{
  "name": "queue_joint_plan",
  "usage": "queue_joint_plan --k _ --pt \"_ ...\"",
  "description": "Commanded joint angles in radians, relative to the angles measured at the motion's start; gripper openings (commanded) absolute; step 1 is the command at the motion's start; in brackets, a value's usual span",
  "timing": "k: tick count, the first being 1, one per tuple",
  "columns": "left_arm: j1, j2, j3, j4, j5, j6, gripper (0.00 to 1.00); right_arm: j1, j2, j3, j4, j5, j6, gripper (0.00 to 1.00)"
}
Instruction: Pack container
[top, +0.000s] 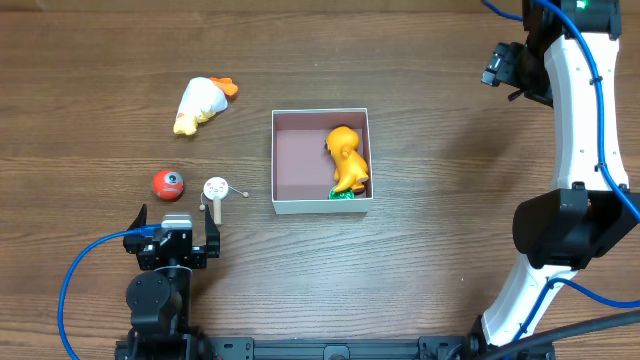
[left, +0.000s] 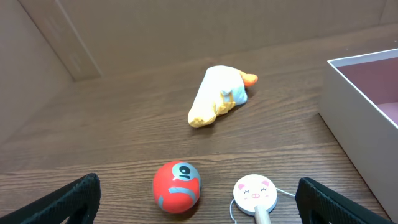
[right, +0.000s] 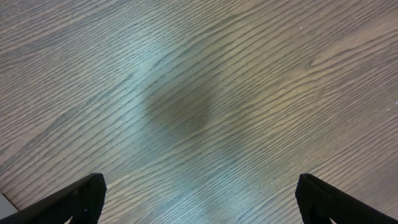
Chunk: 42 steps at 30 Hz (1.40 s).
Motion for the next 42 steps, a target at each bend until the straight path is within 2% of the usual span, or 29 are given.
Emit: queue_joint_plan --k 1,15,18,22,24,27,31,34,42 --pt "0.0 -0.01 -0.002 0.002 0.012 0.019 1.0 -0.002 -0.007 0.024 0.002 0.011 0.002 1.0" --pt "0.0 -0.01 -0.002 0.002 0.012 0.019 1.0 -0.002 -0.007 0.024 0.002 0.011 0.002 1.0" --pt "0.0 -0.01 -0.002 0.038 -0.018 0.085 1.0 -0.002 -0.007 0.024 0.002 0.011 0.002 1.0" --pt "0.0 -0.01 -0.002 0.057 0.008 0.093 1.0 -0.003 -0.007 0.024 0.002 0.011 0.002 1.0" --pt "0.0 -0.01 0.0 0.097 0.066 0.127 1.0 -0.002 -0.007 0.024 0.002 0.011 0.002 1.0" --pt "0.0 -0.003 0.029 0.127 0.093 0.108 1.0 -0.002 -0.007 0.024 0.002 0.011 0.002 1.0" --pt "0.0 0.091 0.18 0.069 0.091 0.073 1.0 -0.002 -0.007 0.024 0.002 0.011 0.002 1.0" --pt "0.0 0.256 0.377 -0.007 0.086 0.064 1.0 -0.002 -0.007 0.024 0.002 0.011 0.002 1.0" --pt "0.0 0.933 1.151 -0.571 0.084 0.053 1.0 -0.002 -0.007 0.024 0.002 0.011 0.002 1.0"
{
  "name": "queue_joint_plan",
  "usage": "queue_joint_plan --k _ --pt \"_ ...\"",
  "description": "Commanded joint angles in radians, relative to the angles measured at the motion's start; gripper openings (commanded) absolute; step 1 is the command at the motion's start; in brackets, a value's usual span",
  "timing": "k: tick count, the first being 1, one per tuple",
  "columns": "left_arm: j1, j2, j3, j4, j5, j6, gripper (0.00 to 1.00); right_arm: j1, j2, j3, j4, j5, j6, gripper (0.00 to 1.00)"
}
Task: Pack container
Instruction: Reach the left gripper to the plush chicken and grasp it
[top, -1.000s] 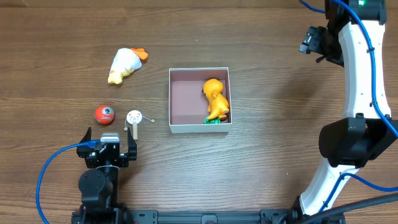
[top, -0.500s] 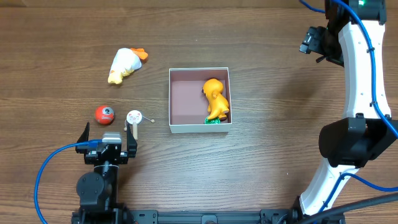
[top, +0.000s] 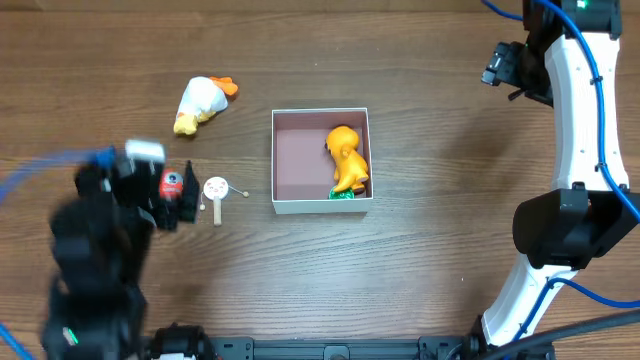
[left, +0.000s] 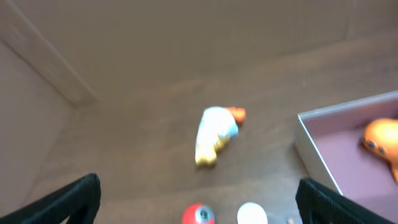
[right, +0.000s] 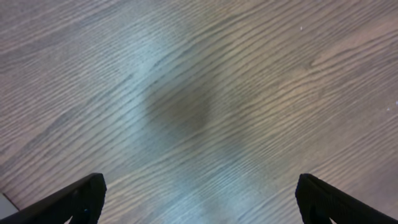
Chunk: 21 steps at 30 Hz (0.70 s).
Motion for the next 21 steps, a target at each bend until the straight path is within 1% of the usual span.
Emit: queue_joint_plan --k 1,2,4,5,7,9,11,19,21 --pt "0.0 0.336 0.377 -0.273 0.008 -0.004 1.0 -0.002 -0.007 0.022 0.002 0.011 0.002 1.0" --pt "0.0 0.431 0.488 -0.384 0.008 0.013 1.0 -0.002 -0.007 0.022 0.002 0.011 0.002 1.0" --pt "0.0 0.579 0.652 -0.531 0.014 0.049 1.0 -0.002 -0.007 0.022 0.002 0.011 0.002 1.0" --pt "0.0 0.644 0.721 -0.578 0.015 0.062 1.0 -0.002 -0.007 0.022 0.002 0.011 0.002 1.0" --pt "0.0 0.752 0.825 -0.622 0.016 0.055 1.0 -0.002 -0.007 0.022 0.002 0.011 0.002 1.0" --pt "0.0 0.834 0.882 -0.616 0.029 0.042 1.0 -0.002 -0.007 0.022 0.002 0.011 0.002 1.0" --pt "0.0 0.908 0.892 -0.575 0.05 0.038 1.0 -0.002 -0.007 0.022 0.002 0.011 0.002 1.0" --pt "0.0 1.025 0.892 -0.482 0.052 0.036 1.0 -0.002 -0.007 0.022 0.002 0.011 0.002 1.0" --pt "0.0 1.045 0.892 -0.462 0.049 0.08 1.0 -0.002 -0.007 0.022 0.002 0.011 0.002 1.0"
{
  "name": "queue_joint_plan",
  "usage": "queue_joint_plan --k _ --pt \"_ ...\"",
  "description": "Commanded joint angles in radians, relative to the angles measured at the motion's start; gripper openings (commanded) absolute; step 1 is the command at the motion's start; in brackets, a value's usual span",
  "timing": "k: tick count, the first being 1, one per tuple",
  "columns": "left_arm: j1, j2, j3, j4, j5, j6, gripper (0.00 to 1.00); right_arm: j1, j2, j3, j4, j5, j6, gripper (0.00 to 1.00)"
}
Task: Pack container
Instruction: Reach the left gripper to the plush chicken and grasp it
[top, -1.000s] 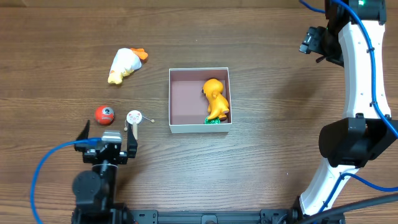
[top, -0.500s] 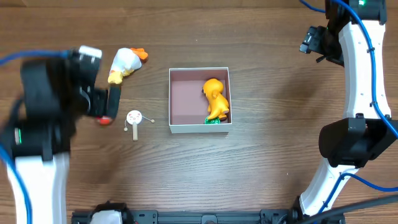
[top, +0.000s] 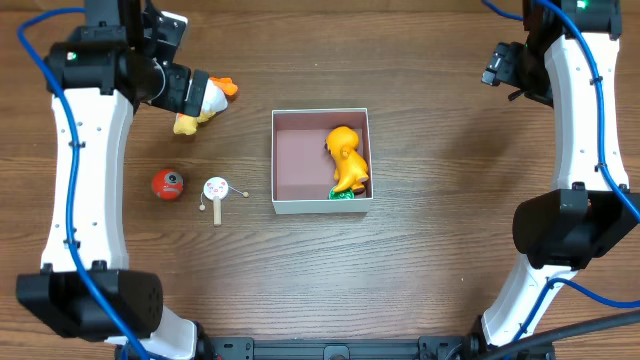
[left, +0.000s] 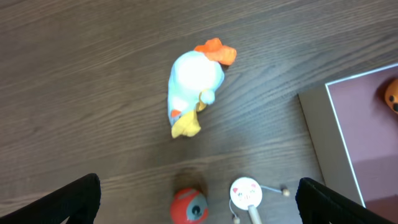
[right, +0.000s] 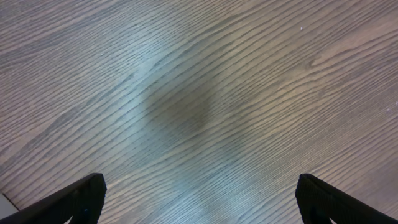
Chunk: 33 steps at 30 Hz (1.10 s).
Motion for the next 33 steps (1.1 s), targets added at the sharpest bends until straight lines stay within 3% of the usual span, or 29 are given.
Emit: queue_joint_plan --k 1,8,23,33 --pt "0.0 0.028 0.029 0.031 0.02 0.076 1.0 -0.002 -0.007 0.022 0.002 0.011 0.002 1.0" --pt "0.0 0.109 0.029 0.061 0.023 0.276 1.0 -0.002 -0.007 0.022 0.002 0.011 0.002 1.0" --pt "0.0 0.404 0.029 0.244 0.027 0.277 1.0 -0.002 -0.007 0.022 0.002 0.011 0.002 1.0" --pt "0.0 0.545 0.029 0.264 0.039 0.277 1.0 -0.002 -0.007 0.022 0.002 0.011 0.002 1.0"
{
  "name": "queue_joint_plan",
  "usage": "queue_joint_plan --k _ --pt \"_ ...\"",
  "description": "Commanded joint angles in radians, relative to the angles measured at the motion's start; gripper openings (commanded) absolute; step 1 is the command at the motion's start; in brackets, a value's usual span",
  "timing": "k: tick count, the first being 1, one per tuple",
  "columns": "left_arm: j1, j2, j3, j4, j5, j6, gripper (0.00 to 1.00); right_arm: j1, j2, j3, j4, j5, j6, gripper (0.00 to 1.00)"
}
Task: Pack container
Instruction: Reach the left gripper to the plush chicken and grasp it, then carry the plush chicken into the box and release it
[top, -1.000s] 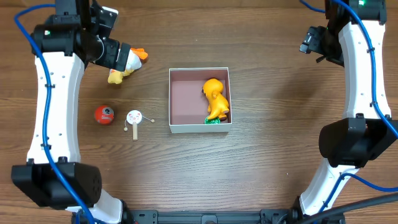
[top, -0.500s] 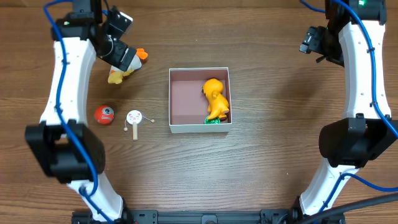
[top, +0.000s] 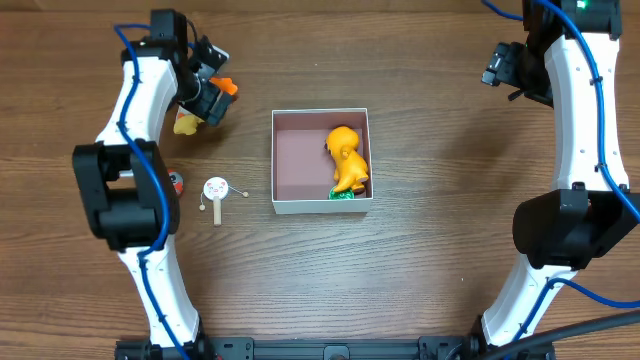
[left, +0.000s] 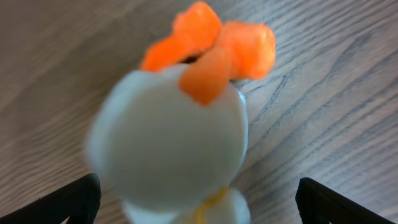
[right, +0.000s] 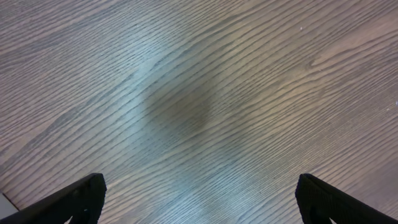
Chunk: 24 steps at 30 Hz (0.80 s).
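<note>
A white plush duck (left: 168, 137) with orange feet (left: 211, 43) lies at the far left of the table and fills the left wrist view. My left gripper (left: 199, 204) is open and close over it, one finger (left: 71, 200) on each side. The overhead view shows the left gripper (top: 205, 95) covering most of the duck (top: 186, 124). The white box (top: 300, 207) at mid-table holds an orange toy (top: 347, 155) and something green (top: 345, 195). My right gripper (top: 508, 66) hangs open at the far right over bare wood.
A red ball (top: 177, 182), half hidden by my left arm, and a white pig-face rattle (top: 215, 188) lie left of the box. The right wrist view shows only wood grain (right: 199, 106) between its fingers (right: 71, 200).
My left gripper was well above the duck, with ball, rattle and box corner in its view. Now it is low over the duck, open. The right arm has not moved.
My left gripper first sat low at the near left, behind the ball and rattle. Then it was raised and further back, then high above the duck. Now it is down around the duck. The box contents and the right arm stayed the same.
</note>
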Motion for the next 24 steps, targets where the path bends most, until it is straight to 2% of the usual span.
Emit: queue_joint_plan --k 1,2,3,4,5,8,9,13,17,20,24 --pt "0.0 0.06 0.026 -0.004 0.026 0.015 0.94 -0.002 -0.007 0.022 0.003 0.011 0.002 1.0" --pt "0.0 0.063 0.026 -0.007 0.025 0.016 0.82 -0.002 -0.007 0.022 0.002 0.011 0.002 1.0" --pt "0.0 0.062 0.027 -0.006 0.024 0.016 0.65 -0.002 -0.007 0.022 0.002 0.011 0.002 1.0" --pt "0.0 0.059 0.031 -0.006 0.022 0.015 0.43 -0.002 -0.007 0.022 0.003 0.011 0.002 1.0" --pt "0.0 0.058 0.034 -0.006 0.022 0.015 0.31 -0.002 -0.007 0.022 0.003 0.011 0.002 1.0" --pt "0.0 0.053 0.034 0.002 0.021 0.016 0.07 -0.002 -0.007 0.022 0.003 0.011 0.002 1.0" --pt "0.0 0.052 0.034 0.004 0.017 0.016 0.04 -0.002 -0.007 0.022 0.002 0.011 0.002 1.0" --pt "-0.001 0.038 0.07 -0.02 -0.032 0.015 0.04 -0.002 -0.007 0.022 0.003 0.011 0.002 1.0" --pt "-0.006 0.005 0.178 -0.075 -0.055 0.009 0.04 -0.002 -0.007 0.022 0.002 0.011 0.002 1.0" --pt "-0.016 -0.029 0.267 -0.105 -0.048 -0.056 0.04 -0.002 -0.007 0.022 0.003 0.011 0.002 1.0" --pt "-0.054 -0.084 0.377 -0.159 0.042 -0.167 0.04 -0.002 -0.007 0.022 0.002 0.011 0.002 1.0"
